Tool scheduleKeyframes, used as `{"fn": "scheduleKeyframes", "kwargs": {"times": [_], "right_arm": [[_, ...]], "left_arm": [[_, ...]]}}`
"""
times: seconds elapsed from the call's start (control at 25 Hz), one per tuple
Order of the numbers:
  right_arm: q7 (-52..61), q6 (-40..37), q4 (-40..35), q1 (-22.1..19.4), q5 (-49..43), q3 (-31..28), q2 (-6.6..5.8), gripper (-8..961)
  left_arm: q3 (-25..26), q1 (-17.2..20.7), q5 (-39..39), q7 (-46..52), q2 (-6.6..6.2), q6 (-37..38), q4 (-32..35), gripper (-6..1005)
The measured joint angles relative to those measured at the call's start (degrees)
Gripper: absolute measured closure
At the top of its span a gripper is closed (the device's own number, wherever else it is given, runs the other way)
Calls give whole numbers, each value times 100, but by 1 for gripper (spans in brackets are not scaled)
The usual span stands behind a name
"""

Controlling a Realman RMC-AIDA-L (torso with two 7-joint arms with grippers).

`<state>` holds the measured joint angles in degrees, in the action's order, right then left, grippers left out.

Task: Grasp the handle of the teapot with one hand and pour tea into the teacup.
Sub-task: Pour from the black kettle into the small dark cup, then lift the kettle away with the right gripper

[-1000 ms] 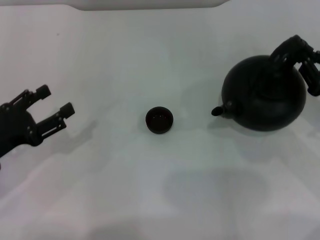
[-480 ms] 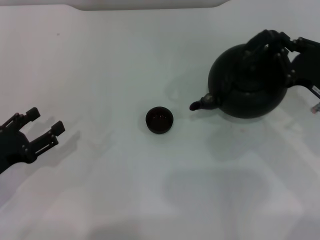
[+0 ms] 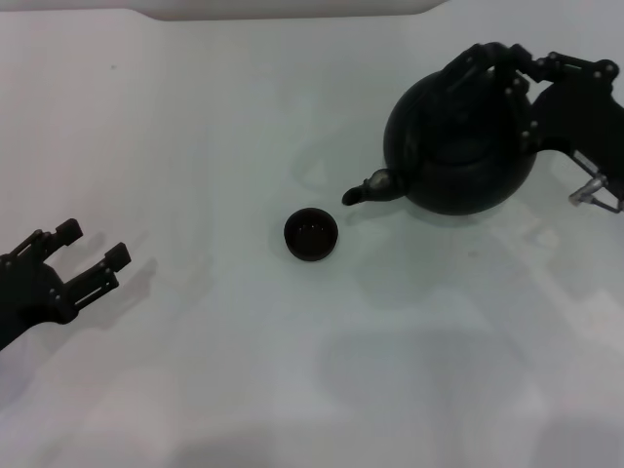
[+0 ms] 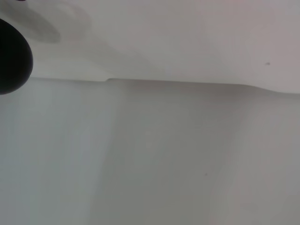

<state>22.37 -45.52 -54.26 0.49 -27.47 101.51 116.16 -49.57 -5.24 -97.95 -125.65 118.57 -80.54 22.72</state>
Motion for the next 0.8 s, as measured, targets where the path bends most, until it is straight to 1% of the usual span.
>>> {"fn": "scheduleKeyframes", "kwargs": {"times": [0.16,0.36,0.56,0.64,0.68,0.8], "right_arm": [[-436,378,-301,-63,98,285,3,837],[-1015,800,-683,-161,340,656,3,841],[-1388,1134,-1106,-304,381,922,3,842],[-1461,1192,-1169,-322,382,960,3,842],[-1573,1364,-1299,-344,383,1034,2,841],[-1704,1558,-1421,-348,384,1116,2,842]], "left_arm": [[0,-14,0,-43,16,76,-32,164],[1,-82,-21,-121,3,92,-191,165],[0,-92,-27,-151,5,146,-210,165],[0,-92,-28,-152,6,152,-214,165],[0,-92,-29,-152,7,153,-216,165],[0,-108,-31,-152,8,154,-217,165]]}}
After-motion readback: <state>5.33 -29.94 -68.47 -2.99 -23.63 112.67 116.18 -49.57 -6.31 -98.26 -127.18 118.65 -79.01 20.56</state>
